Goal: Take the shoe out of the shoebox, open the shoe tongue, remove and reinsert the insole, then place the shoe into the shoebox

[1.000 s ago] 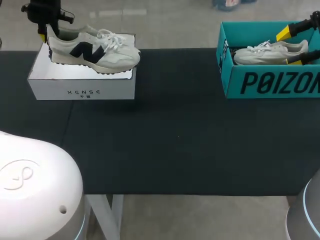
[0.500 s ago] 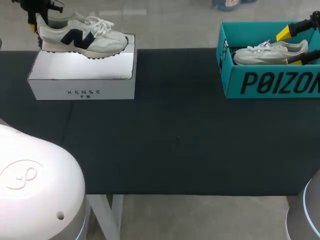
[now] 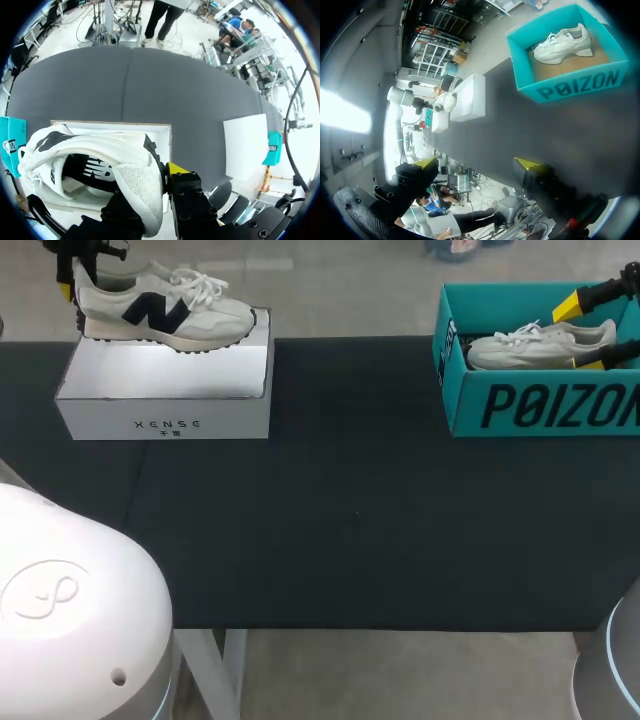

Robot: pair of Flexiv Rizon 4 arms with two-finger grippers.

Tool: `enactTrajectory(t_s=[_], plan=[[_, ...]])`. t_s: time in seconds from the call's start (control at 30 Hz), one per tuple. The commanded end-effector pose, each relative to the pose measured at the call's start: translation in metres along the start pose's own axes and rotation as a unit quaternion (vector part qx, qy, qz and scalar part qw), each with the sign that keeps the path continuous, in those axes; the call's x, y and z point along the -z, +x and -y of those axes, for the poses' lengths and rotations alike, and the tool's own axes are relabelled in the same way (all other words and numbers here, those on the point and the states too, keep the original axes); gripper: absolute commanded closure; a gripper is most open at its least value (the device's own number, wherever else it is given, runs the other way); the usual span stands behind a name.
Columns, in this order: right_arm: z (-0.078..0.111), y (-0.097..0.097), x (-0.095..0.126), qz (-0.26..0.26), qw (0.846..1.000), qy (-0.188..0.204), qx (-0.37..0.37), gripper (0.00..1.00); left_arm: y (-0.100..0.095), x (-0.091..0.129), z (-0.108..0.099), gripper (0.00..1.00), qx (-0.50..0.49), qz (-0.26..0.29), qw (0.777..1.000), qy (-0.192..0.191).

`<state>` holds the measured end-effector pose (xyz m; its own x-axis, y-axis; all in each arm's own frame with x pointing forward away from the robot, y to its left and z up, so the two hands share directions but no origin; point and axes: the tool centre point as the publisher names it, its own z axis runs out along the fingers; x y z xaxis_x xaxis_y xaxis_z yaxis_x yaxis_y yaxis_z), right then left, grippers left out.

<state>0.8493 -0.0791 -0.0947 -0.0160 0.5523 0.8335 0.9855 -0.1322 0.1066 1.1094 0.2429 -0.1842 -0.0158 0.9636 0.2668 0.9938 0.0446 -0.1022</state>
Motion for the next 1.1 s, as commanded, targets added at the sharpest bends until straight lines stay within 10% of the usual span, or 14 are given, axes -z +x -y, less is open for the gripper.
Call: enactTrajectory(t_s=[0.03, 1.1], plan=[[-0.001, 0.000, -0.001, 0.002, 1.000, 0.000, -0.001, 0.00, 0.001, 0.002, -0.001, 1.00, -0.001, 0.000, 1.000, 0.001], [-0.001, 0.000, -0.001, 0.002, 1.000, 0.000, -0.001, 0.00, 0.030, -0.069, -0.061, 1.00, -0.009, 0.010, 1.000, -0.020]])
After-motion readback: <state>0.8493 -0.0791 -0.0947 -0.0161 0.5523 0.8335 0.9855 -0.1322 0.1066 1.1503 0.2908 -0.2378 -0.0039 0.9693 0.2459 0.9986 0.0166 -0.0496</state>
